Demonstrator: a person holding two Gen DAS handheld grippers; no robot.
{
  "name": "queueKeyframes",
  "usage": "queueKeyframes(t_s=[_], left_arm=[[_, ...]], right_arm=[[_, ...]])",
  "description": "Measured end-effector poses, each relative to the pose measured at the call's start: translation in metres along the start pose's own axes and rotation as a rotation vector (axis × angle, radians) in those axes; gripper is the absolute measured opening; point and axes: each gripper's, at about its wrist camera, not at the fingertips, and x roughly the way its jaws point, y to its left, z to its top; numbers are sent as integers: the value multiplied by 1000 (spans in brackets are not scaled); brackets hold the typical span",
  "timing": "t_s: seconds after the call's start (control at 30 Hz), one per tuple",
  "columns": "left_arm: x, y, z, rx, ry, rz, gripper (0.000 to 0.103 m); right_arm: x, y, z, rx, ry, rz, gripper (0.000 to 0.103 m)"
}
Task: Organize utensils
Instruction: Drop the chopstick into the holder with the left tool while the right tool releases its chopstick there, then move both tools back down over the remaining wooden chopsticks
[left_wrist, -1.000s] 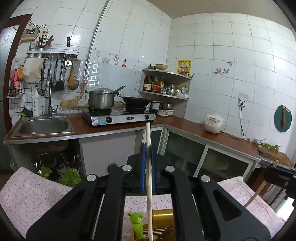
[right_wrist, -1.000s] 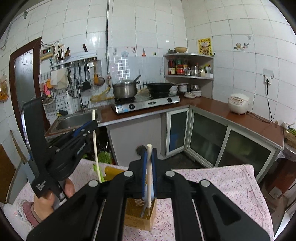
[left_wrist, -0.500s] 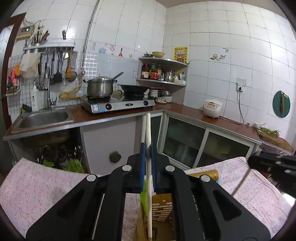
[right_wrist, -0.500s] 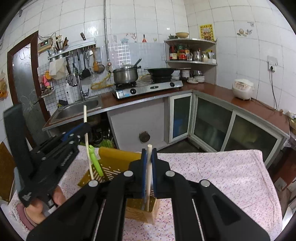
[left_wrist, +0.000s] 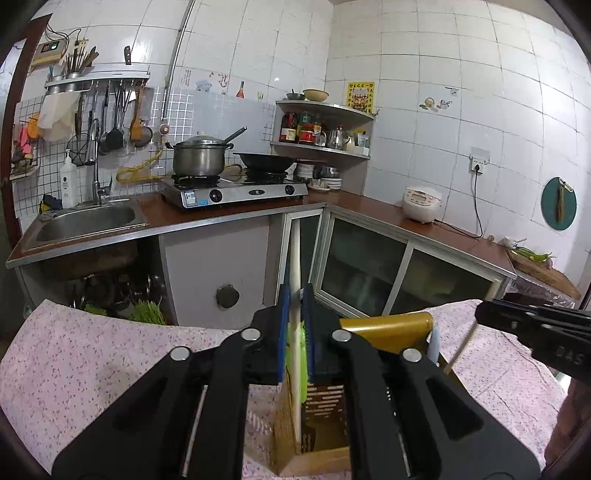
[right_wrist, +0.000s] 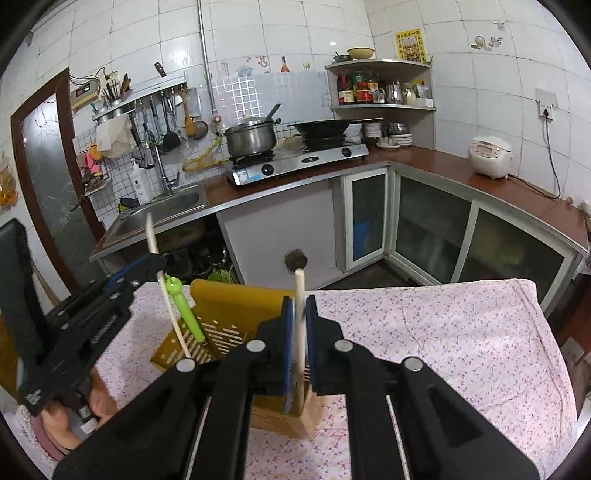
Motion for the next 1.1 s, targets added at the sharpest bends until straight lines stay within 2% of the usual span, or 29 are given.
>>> queueKeyframes(t_s=[0.1,0.17,0.2,0.23,0.33,0.37,0.43,0.5,0.63,0.73,0.83,0.97,1.07,1.1], left_arm=[[-15,-2,1,3,-9,-2,31],[-31,-1,1,1,-19,-5,41],[-40,1,2,-7,-17,-8,52],[-45,2,2,-13,-12,-11,65],[-65,11,-3,-22,30,23,82],[-70,13,-4,-23,45,30,84],[-78,19,-12,-30,100,57,97],[-81,26,-21,-45,154,64,98],[-81,38,-45,-62,275,109,98],[-75,42,-66,-68,387,122,98],[-72,45,-84,-85,466,123,98],[-62,53,-110,-113,605,178,97],[-60,61,-122,-129,649,208,85],[-59,62,-125,-126,665,212,74]], right_arm=[[-4,-6,0,34,8,6,11],[-10,-10,-2,52,12,-1,48],[-15,-11,-3,51,3,-18,55],[-19,-11,-5,47,-6,-29,58],[-27,-12,-12,13,16,-58,60],[-29,-14,-18,6,34,-80,66],[-29,-18,-29,-1,68,-110,73],[-26,-23,-40,-10,103,-128,78],[-17,-32,-68,-22,201,-186,80],[-11,-42,-91,4,290,-205,85],[-2,-47,-111,24,393,-221,90],[8,-55,-138,51,535,-227,90],[5,-59,-147,82,544,-210,90],[3,-60,-148,85,544,-214,89]])
